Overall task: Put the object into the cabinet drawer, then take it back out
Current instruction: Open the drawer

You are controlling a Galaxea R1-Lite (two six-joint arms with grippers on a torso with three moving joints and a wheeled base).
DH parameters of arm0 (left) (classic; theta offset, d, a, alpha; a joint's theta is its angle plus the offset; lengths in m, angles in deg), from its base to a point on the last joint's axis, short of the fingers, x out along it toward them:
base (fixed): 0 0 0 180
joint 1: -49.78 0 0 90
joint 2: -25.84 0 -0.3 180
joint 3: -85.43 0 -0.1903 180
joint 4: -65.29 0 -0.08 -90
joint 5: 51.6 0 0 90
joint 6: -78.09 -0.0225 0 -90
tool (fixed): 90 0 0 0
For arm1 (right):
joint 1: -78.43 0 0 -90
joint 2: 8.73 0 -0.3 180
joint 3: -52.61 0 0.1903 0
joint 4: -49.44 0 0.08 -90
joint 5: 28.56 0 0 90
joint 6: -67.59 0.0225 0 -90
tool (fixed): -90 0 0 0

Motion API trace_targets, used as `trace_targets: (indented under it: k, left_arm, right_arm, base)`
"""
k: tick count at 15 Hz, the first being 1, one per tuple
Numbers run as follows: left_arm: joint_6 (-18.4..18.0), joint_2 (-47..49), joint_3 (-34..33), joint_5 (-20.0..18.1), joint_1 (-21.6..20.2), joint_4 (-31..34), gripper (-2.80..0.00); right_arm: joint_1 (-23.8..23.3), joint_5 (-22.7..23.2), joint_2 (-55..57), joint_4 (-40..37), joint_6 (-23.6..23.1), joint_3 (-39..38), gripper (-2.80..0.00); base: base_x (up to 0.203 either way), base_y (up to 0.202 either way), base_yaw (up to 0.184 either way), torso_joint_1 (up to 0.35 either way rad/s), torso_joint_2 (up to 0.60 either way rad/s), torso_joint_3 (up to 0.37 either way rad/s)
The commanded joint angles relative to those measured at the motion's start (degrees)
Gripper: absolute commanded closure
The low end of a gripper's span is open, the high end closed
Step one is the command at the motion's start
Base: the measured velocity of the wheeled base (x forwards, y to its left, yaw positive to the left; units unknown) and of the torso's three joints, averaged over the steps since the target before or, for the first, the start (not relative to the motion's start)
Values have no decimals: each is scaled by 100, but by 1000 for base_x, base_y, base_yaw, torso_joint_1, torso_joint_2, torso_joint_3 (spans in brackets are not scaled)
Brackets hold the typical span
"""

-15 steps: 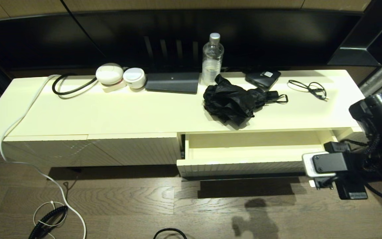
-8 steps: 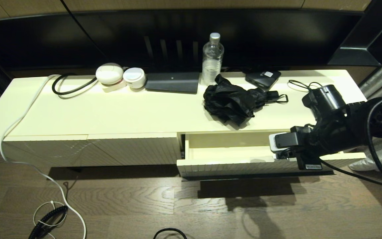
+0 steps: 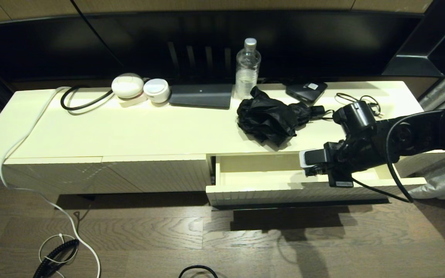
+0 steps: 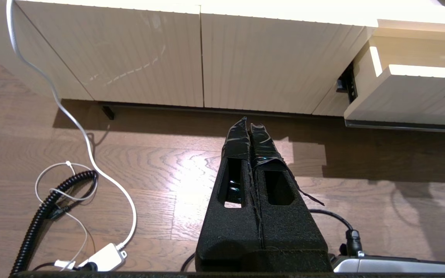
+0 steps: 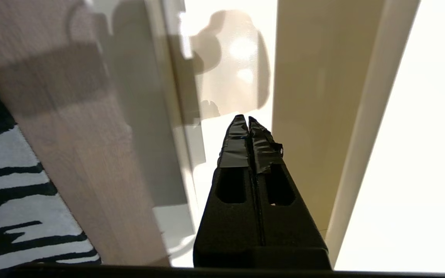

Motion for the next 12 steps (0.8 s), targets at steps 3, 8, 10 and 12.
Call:
trace_targets:
  k: [3, 8, 10, 12]
  left_arm:
    - [7, -9, 0, 2, -4, -2, 0]
    - [7, -9, 0, 2, -4, -2, 0]
    - [7, -9, 0, 2, -4, -2, 0]
    - [7, -9, 0, 2, -4, -2, 0]
  right_arm:
    - [23, -23, -50, -59, -50, -139, 0]
    - [262, -14, -291, -395, -31, -368, 0]
    - [341, -14, -369, -487, 69, -443, 0]
    - [358, -14, -474, -492, 73, -690, 0]
  base:
    - [0, 0, 0, 0, 0, 0]
    - [0, 0, 0, 0, 0, 0]
    - [0, 0, 0, 0, 0, 0]
    - [0, 0, 0, 0, 0, 0]
